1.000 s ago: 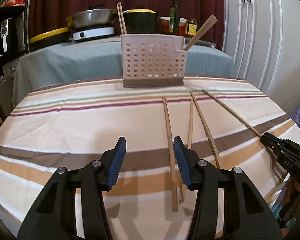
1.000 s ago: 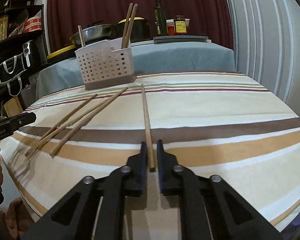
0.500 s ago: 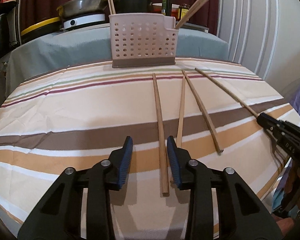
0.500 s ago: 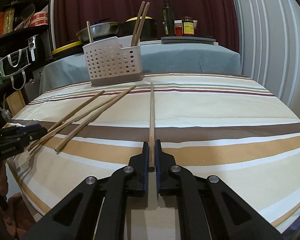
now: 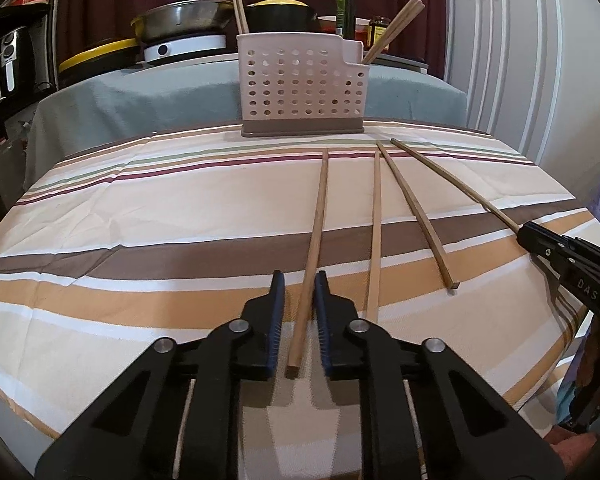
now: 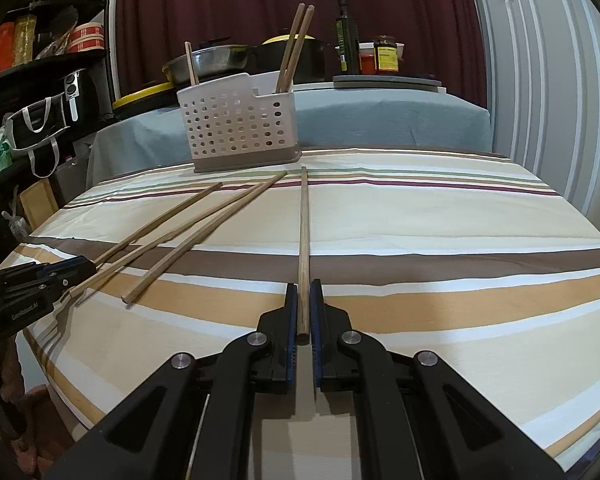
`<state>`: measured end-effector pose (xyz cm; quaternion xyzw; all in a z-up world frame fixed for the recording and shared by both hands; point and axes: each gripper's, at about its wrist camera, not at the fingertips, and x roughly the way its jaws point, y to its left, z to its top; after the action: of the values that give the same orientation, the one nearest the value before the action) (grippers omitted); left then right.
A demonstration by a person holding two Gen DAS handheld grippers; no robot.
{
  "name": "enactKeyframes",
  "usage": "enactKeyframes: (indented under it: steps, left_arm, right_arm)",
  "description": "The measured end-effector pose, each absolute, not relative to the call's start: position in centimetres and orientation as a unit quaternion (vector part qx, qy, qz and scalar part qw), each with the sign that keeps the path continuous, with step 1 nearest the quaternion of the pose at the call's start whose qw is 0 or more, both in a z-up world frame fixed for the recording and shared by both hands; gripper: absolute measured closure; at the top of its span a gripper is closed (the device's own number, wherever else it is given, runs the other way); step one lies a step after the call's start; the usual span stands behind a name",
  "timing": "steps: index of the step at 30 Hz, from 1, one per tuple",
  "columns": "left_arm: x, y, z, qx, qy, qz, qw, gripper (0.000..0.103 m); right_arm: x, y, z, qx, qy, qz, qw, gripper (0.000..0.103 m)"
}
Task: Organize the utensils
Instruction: 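Close the left gripper on a chopstick while the right gripper grasps one, then lift the left gripper's chopstick to the white holder while the right gripper carries its chopstick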
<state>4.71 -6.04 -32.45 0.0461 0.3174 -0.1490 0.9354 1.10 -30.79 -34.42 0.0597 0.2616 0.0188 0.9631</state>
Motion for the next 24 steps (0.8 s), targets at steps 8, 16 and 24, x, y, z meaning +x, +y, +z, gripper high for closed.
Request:
enactKeyframes:
  steps: [8, 16, 24]
  left_arm:
    - [4.8, -5.6, -32.1, 0.044, 0.314, -0.145, 0.937, 0.097]
    - [4.7, -4.5, -30.2, 0.037, 0.289, -0.133, 0.947, 0.097]
    - [4.3, -3.7, -27.4, 0.037, 0.258, -0.119, 0.958, 0.097]
  right_arm:
    - [0.7, -30.6, -33.4, 0.061, 0.244, 0.021, 0.968, 0.096]
    - [0.4, -30.5, -31.2, 0.059, 0.219, 0.02, 0.974, 0.096]
    - [0.2, -30.4, -28.5, 0.054, 0.191, 0.019, 0.98, 0.096]
